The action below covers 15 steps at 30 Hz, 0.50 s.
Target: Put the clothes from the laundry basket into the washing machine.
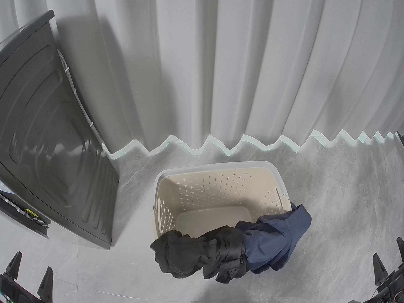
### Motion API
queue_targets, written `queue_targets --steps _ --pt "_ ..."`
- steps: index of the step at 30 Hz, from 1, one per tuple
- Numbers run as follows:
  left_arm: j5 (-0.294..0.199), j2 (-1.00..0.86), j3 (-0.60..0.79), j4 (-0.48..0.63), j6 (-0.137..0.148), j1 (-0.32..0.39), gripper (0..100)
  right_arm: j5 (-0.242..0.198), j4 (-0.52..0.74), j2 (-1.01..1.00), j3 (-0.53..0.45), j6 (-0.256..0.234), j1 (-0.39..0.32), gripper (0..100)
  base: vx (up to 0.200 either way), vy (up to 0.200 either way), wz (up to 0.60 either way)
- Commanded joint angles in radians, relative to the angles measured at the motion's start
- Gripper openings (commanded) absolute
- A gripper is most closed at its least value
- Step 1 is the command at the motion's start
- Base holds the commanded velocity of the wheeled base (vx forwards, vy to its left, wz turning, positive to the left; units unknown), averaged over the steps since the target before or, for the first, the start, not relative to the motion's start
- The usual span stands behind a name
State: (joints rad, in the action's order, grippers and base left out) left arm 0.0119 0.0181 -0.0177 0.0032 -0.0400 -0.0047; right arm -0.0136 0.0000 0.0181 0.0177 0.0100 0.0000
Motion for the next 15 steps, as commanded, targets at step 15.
queue_targets --steps 15 --pt "0.0 -0.015 0.015 0.0 -0.004 0.0 100 0.0 0.0 -0.017 -0.018 0.001 0.0 100 0.0 -0.053 0.0"
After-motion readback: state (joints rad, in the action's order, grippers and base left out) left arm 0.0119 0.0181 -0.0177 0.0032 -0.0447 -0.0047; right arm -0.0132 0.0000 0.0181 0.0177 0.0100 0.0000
